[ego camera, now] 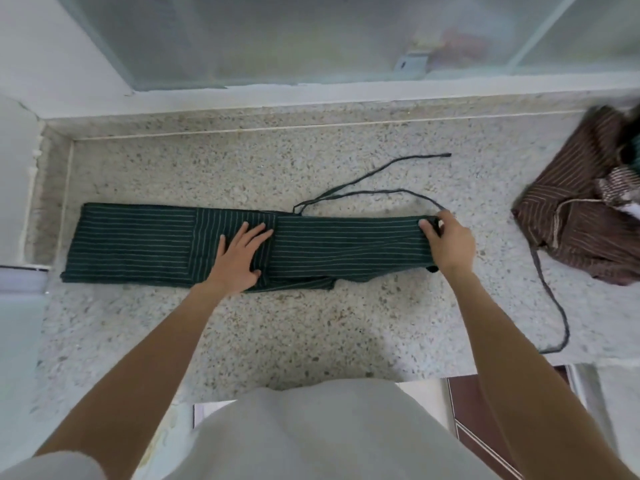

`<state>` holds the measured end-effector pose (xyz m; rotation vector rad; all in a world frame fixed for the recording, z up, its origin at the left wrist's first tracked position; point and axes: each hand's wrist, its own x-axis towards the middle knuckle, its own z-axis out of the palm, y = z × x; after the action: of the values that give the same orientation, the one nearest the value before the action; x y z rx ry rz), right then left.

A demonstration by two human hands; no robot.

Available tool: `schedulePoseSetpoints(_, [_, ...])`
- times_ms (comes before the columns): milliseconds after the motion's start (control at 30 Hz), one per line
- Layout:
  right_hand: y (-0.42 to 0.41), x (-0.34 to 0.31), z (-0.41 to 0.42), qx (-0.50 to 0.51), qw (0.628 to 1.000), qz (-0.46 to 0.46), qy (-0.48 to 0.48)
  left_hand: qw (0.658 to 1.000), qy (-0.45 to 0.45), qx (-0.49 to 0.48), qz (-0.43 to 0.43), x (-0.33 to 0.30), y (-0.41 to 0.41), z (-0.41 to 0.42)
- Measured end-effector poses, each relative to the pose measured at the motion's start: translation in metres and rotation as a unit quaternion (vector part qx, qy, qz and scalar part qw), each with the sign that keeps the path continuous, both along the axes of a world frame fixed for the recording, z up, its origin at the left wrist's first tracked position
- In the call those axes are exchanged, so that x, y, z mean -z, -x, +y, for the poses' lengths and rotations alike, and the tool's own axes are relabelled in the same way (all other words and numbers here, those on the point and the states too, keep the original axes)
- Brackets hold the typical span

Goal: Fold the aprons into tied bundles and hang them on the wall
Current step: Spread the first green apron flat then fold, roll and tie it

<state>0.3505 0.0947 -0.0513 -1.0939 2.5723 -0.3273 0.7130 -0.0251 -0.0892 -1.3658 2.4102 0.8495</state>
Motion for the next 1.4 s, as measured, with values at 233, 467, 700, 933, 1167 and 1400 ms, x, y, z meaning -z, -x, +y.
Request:
schedulePoseSetpoints(233, [0.007,0.012,0.001,-0.027,0.973,-0.226,0.044,0.999,0.042,0.0,-0.013,0.0,0.039,0.019])
schedulePoseSetpoints(467, [0.011,0.014,0.051,-0.14,0.977,-0.137,0.08,0.995,0.029,0.054,-0.081,0.011,0.05,0.025])
schedulePoseSetpoints(700, [0.026,0.046,0.049,-0.114,0.988,0.096,-0.048,0.995,0.046,0.058,-0.064,0.013,0.079,0.035])
schedulePoseSetpoints(933, [-0.023,0.039,0.04,-0.156,0.984,0.085,0.0,0.989,0.1,0.088,-0.07,0.021,0.109,0.041])
schedulePoseSetpoints(1167, [-0.094,0.054,0.003,-0.265,0.964,-0.021,-0.012,0.995,0.043,0.027,0.088,0.012,0.138,0.033])
schedulePoseSetpoints(1400, [-0.09,0.068,0.008,-0.268,0.959,0.056,-0.078,0.964,0.084,-0.137,0.212,-0.003,0.021,0.02])
